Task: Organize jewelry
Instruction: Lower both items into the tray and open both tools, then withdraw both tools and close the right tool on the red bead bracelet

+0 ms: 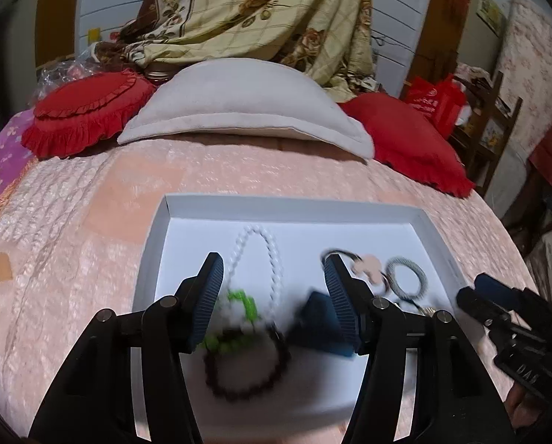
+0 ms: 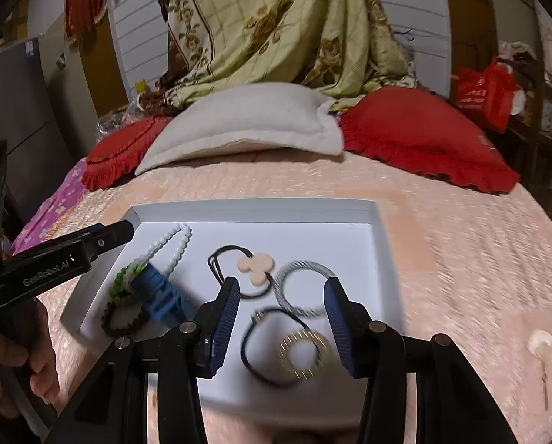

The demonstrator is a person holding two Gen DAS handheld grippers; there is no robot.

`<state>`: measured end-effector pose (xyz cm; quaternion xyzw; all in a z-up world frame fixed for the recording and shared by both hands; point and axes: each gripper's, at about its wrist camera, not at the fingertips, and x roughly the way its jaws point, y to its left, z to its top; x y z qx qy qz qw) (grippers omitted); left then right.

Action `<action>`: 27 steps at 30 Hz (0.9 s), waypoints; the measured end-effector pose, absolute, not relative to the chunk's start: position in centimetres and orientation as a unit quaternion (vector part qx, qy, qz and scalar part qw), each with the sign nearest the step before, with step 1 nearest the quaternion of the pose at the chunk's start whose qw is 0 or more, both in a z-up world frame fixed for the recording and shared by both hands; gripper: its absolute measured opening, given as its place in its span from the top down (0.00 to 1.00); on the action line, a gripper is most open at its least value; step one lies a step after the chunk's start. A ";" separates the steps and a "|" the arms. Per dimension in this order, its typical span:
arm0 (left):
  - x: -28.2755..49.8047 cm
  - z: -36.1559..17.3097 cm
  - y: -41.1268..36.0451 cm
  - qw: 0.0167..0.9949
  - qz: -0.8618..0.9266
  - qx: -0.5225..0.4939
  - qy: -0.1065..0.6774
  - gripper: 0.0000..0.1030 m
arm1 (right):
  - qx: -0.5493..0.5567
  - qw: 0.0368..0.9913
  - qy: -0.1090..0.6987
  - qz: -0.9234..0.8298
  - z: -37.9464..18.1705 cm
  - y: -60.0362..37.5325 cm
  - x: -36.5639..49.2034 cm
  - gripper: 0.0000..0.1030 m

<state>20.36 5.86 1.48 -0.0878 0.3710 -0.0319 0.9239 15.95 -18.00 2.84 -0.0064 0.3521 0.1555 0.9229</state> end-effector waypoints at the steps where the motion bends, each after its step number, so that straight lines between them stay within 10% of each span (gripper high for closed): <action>1: 19.7 1.7 5.7 0.924 -0.033 -0.088 0.370 0.45 | -0.005 0.925 0.347 0.151 3.0 -18.9 14.8 0.56; 27: 10.5 -4.1 -7.2 0.890 -0.123 -0.027 0.439 0.43 | -0.052 0.901 0.405 0.143 -1.6 -26.8 8.3 0.55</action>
